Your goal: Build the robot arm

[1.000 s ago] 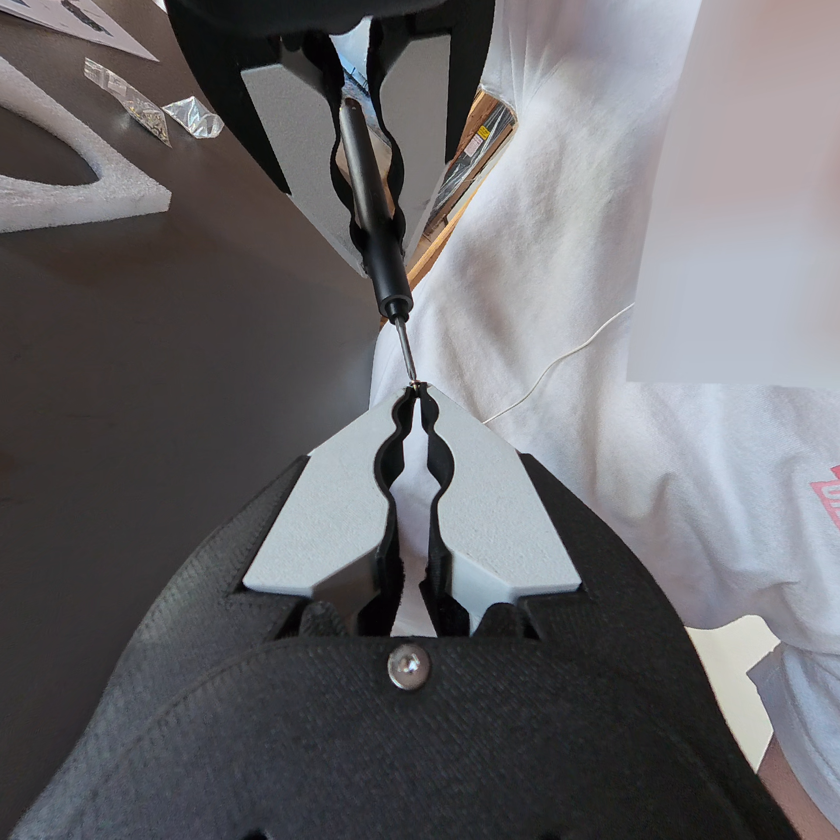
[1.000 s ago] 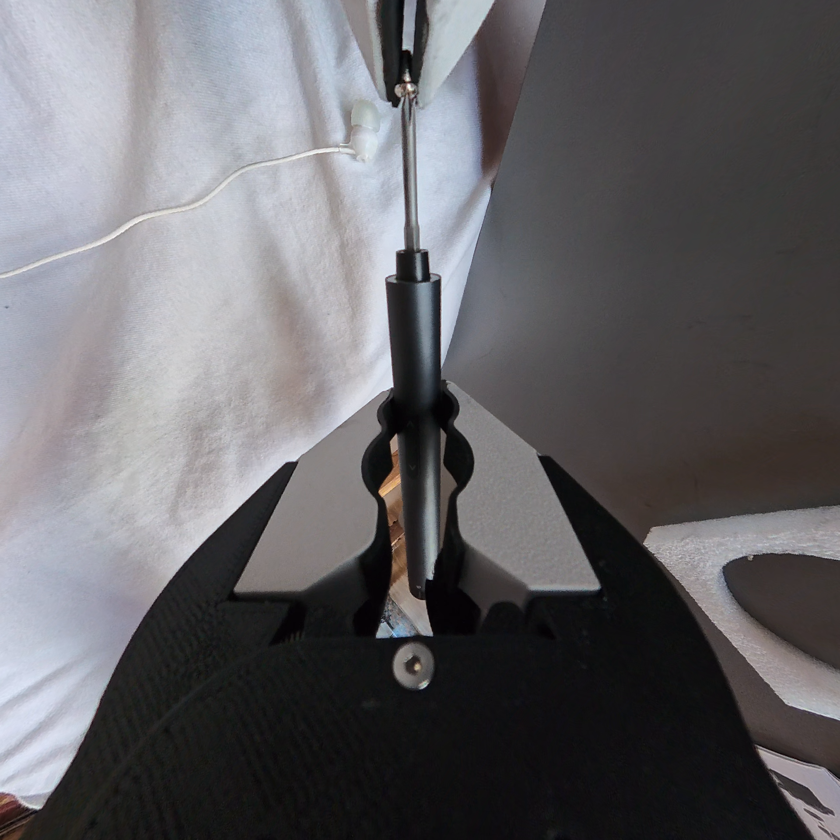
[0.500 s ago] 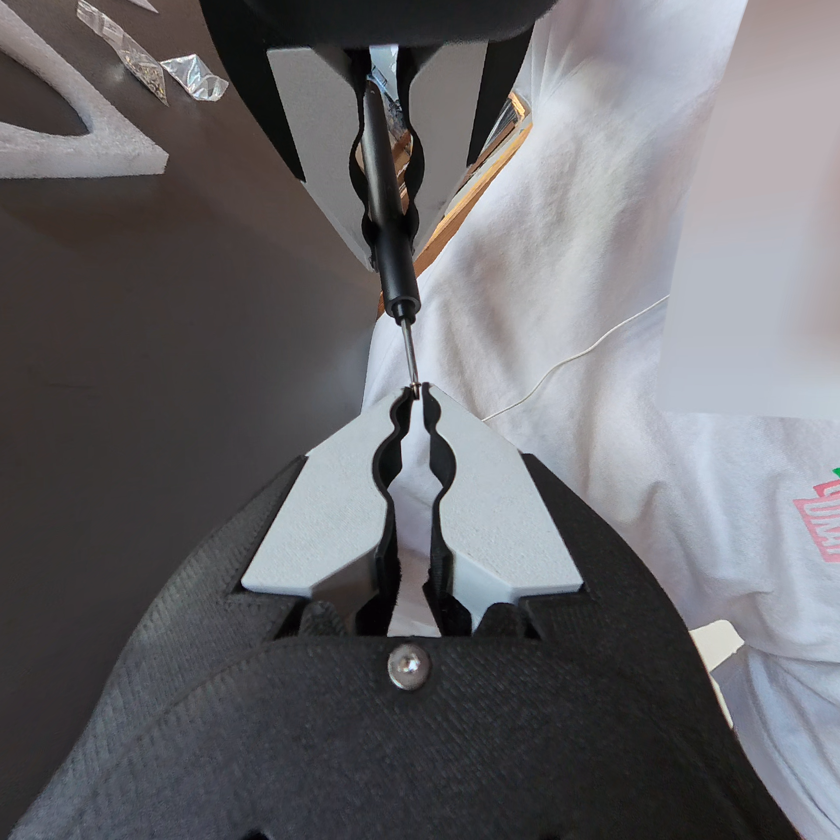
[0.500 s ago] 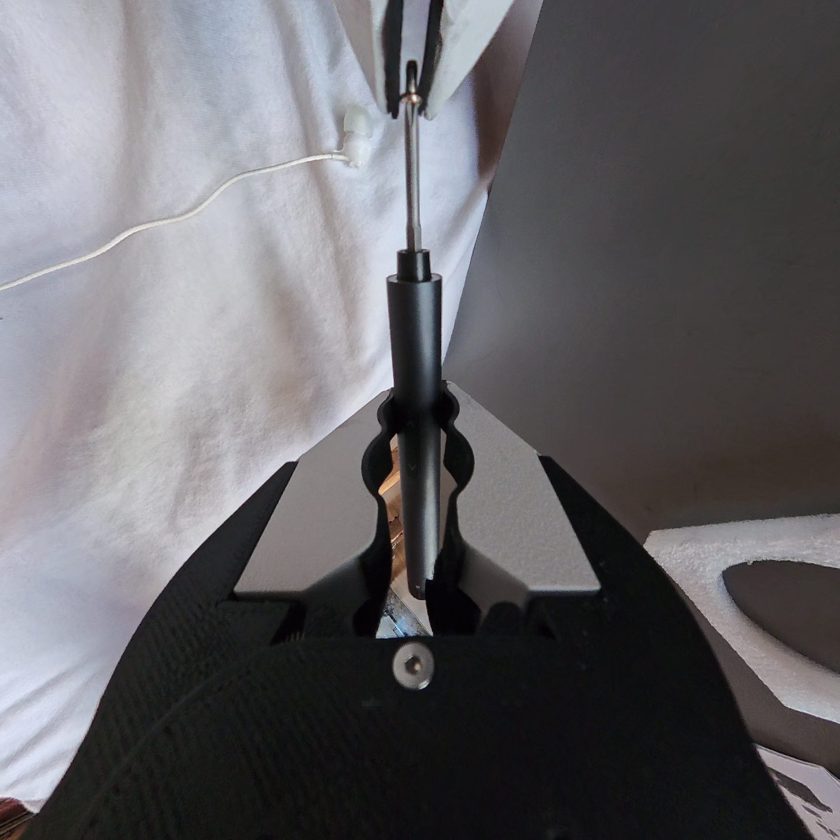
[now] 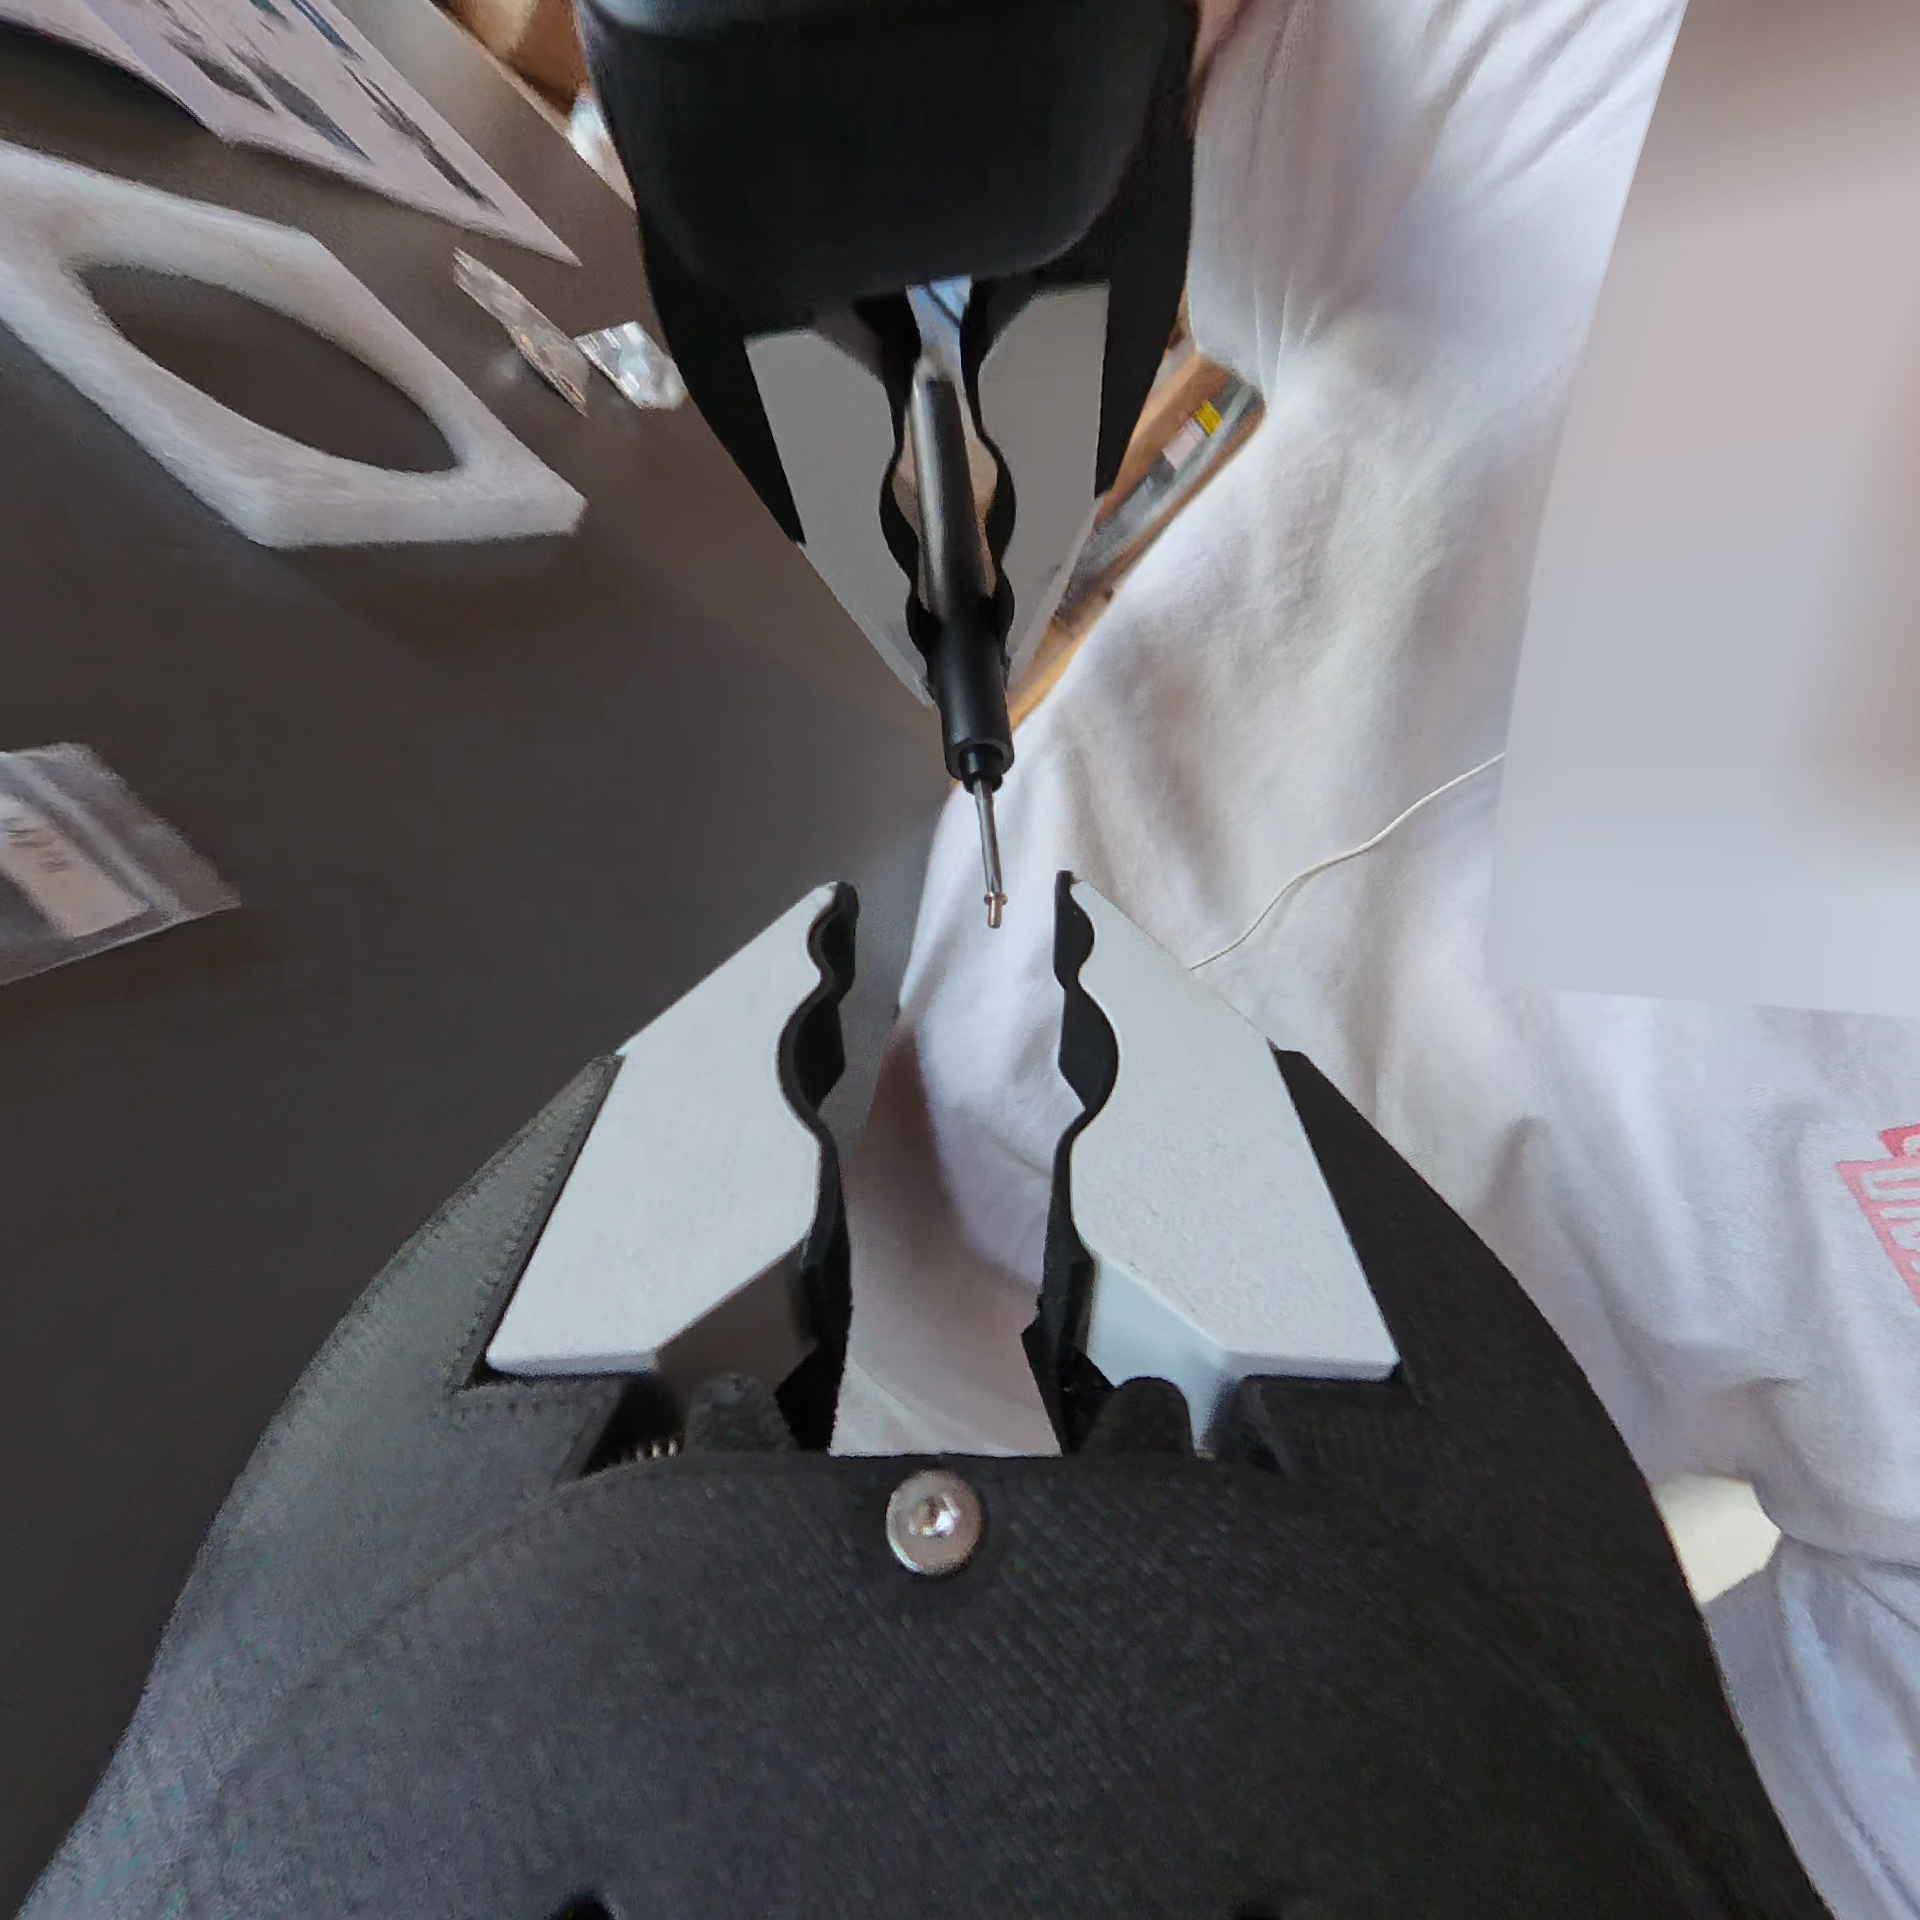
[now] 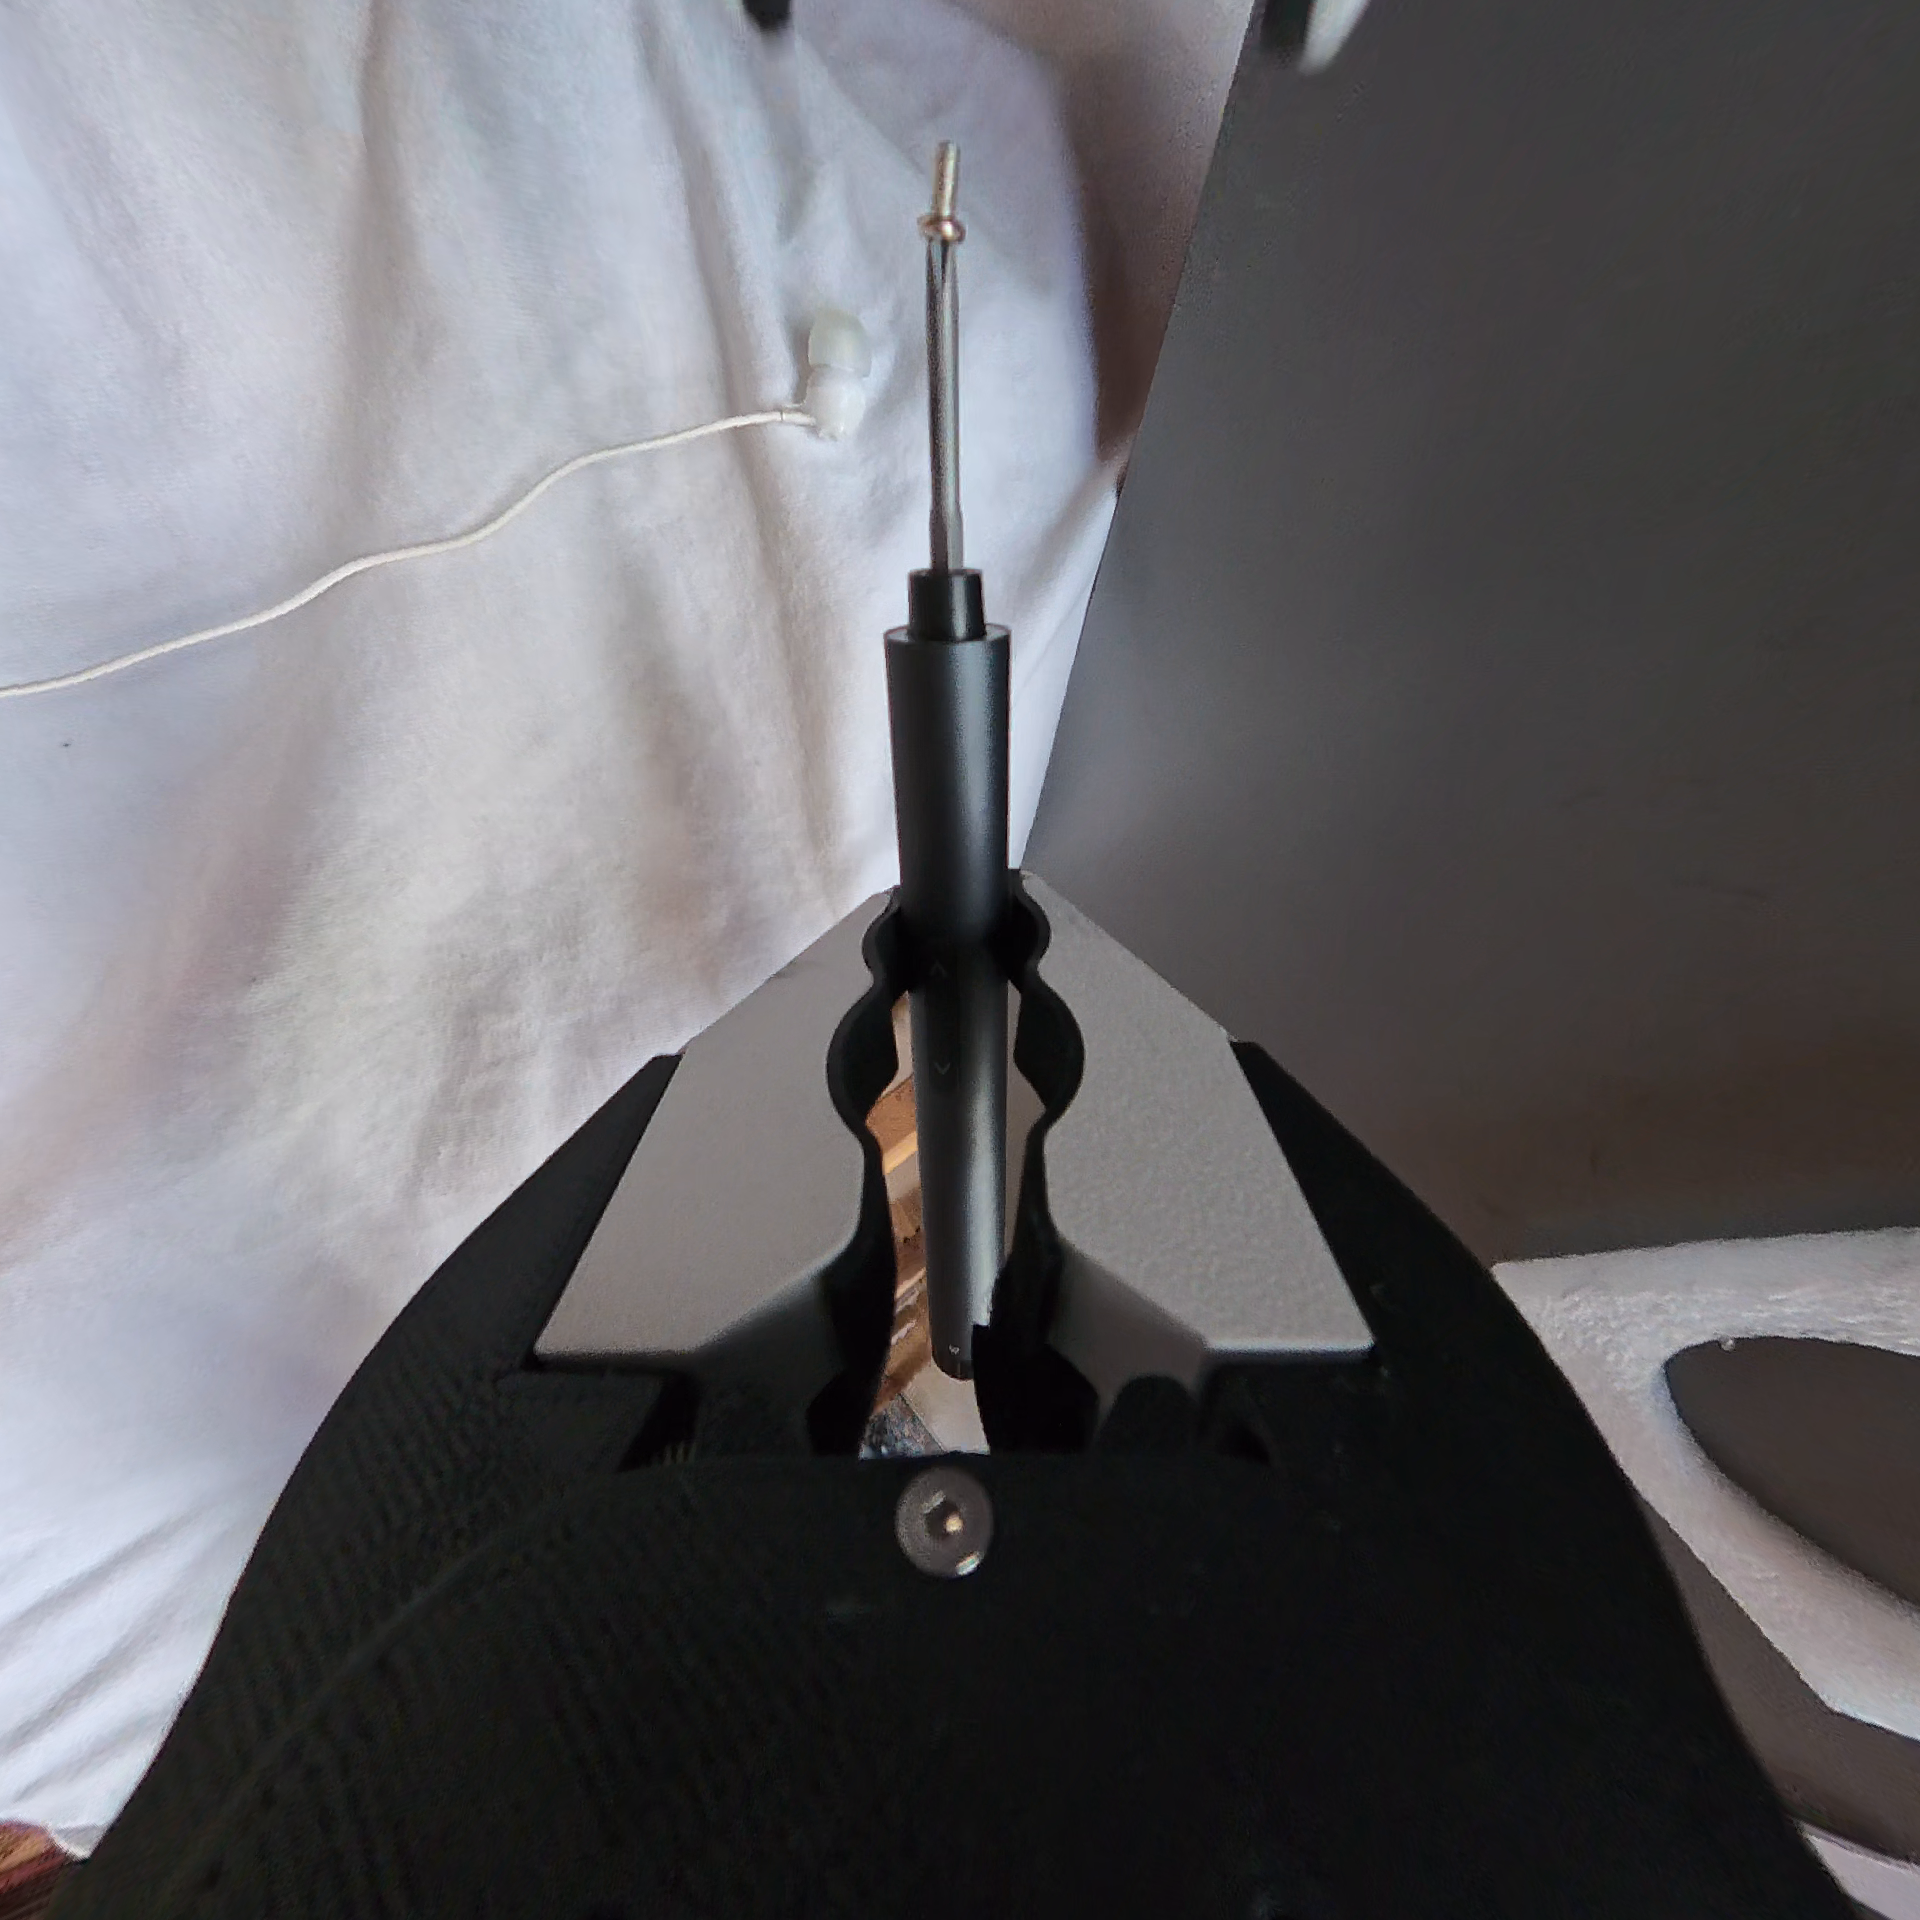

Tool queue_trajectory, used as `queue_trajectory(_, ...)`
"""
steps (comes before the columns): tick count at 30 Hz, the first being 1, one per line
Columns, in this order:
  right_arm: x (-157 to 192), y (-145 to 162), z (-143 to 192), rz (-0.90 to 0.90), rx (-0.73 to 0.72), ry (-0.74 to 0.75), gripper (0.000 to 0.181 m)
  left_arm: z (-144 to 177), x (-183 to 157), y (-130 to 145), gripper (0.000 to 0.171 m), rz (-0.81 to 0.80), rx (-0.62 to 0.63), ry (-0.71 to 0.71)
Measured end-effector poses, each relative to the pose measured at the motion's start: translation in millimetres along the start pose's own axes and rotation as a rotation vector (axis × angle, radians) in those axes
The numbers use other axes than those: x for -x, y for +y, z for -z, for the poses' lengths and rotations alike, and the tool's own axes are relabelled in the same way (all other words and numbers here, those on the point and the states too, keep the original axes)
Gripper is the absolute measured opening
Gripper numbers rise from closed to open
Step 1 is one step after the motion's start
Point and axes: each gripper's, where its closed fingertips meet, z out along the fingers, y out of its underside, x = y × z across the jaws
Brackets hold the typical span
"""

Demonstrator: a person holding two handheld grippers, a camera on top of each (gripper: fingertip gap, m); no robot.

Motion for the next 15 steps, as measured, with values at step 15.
queue_trajectory(15,-12.5,-87.2,33.4,0.069,-0.471,-0.142,0.017,52.1,-8.0,16.4,0.067,0.098,-0.674,-0.368)
